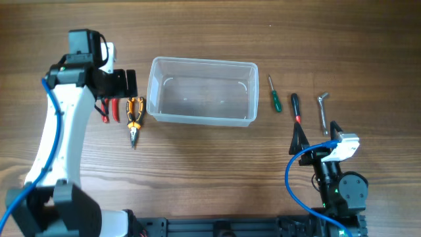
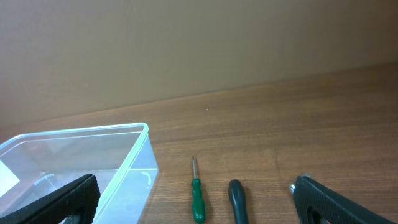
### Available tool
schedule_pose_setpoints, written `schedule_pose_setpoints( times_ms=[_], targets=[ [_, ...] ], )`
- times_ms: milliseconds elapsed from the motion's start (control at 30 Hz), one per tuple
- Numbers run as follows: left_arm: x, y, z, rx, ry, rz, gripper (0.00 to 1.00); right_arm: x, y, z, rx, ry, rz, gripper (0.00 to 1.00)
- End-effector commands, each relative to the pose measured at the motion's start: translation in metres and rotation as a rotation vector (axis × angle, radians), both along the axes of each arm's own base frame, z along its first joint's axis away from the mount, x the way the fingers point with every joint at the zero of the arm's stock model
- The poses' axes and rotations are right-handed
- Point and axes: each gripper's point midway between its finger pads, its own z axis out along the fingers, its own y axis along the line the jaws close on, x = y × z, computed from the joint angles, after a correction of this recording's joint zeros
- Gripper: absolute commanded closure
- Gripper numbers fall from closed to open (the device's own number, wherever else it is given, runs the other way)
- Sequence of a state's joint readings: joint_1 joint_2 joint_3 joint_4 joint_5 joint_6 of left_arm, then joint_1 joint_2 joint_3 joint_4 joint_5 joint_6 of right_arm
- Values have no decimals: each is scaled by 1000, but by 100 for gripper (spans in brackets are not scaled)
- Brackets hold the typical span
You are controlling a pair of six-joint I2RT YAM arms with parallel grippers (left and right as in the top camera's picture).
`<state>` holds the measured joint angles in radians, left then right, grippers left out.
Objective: Pack container
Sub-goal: 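Lower the left gripper onto the orange-black pliers and grasp them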
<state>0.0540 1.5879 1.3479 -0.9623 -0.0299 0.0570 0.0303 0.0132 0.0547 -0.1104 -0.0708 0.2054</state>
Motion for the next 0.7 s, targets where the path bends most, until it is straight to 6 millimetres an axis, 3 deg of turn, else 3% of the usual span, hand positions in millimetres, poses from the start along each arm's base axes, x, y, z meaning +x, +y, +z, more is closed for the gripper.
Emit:
schedule_pose_setpoints(
  times_ms=[0,67,100,133,367,667],
  targets=[
    [4,3,-13,19,42,-34,28,-1,3,3,12,-13,13,0],
    [7,3,-19,17,52,-34,39,-1,3,3,12,-13,13,0],
    [9,3,-22,16,55,-34,54,-1,3,3,12,-13,13,0],
    [11,4,-25,16,58,-33,61,-1,3,3,12,-13,13,0],
    [21,4,-37,-14,51,52,62,-1,3,3,12,-13,13,0],
    [13,-2,-85,-63,199,91,67,-1,3,3,12,-13,13,0]
  ],
)
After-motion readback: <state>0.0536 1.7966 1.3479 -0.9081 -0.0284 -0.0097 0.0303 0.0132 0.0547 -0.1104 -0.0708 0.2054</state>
